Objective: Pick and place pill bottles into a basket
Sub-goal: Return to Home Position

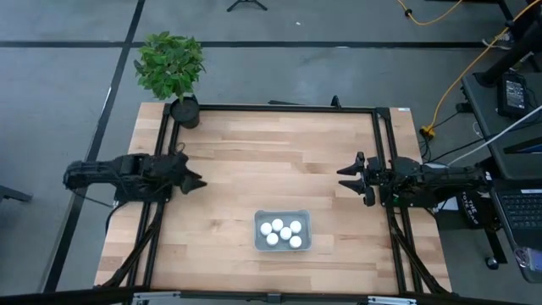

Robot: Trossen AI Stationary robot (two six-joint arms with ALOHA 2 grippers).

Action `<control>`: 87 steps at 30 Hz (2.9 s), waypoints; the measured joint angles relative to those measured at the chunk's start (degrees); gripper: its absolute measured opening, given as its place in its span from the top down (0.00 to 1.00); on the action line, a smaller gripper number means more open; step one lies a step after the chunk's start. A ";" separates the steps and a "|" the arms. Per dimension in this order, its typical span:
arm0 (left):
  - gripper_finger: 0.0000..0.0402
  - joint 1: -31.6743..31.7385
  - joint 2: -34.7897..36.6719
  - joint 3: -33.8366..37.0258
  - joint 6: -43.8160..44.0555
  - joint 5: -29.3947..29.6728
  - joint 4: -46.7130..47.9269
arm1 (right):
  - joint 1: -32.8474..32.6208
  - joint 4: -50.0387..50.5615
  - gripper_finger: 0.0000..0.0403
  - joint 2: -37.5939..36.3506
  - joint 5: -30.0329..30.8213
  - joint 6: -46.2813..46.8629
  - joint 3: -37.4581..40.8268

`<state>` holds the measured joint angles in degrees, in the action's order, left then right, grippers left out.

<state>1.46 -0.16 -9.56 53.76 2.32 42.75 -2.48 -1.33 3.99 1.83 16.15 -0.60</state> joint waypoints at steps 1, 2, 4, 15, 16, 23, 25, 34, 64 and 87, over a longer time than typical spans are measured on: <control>0.21 0.83 0.06 0.21 0.05 -0.52 -0.55 | 0.00 -0.04 0.52 0.00 -0.04 -0.09 0.00; 0.21 1.05 0.17 0.30 0.07 -0.60 -1.34 | -0.02 -0.06 0.52 -0.02 -0.02 -0.12 0.00; 0.21 0.85 0.14 0.28 0.01 -0.63 -3.85 | -0.02 -0.12 0.52 0.09 0.01 -0.12 -0.09; 0.21 3.26 0.13 0.33 -0.02 -0.87 -3.99 | -0.01 -0.08 0.52 0.09 0.00 -0.12 -0.09; 0.21 3.79 0.13 0.33 0.11 -1.18 -3.99 | -0.02 -0.08 0.52 0.09 0.00 -0.12 -0.09; 0.21 5.73 0.17 3.15 -35.03 -8.60 -31.13 | -0.02 -0.01 0.52 0.09 0.00 -0.12 -0.09; 0.21 4.98 0.17 7.44 -51.18 -21.67 -43.06 | -0.02 -0.01 0.52 0.09 0.00 -0.12 -0.09; 0.21 0.71 0.17 9.13 -44.89 4.38 -44.32 | -0.02 0.03 0.52 0.07 0.00 -0.14 -0.07; 0.21 1.02 -0.22 9.13 -48.54 -0.41 -46.82 | -0.01 0.01 0.52 0.00 0.00 -0.14 -0.07; 0.21 0.89 -0.25 9.13 -54.47 -0.50 -45.55 | -0.02 -0.01 0.52 0.02 0.00 -0.14 -0.04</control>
<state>2.35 -0.41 -0.43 -0.71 1.83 -2.80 -2.50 -1.34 4.01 1.83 16.01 -0.64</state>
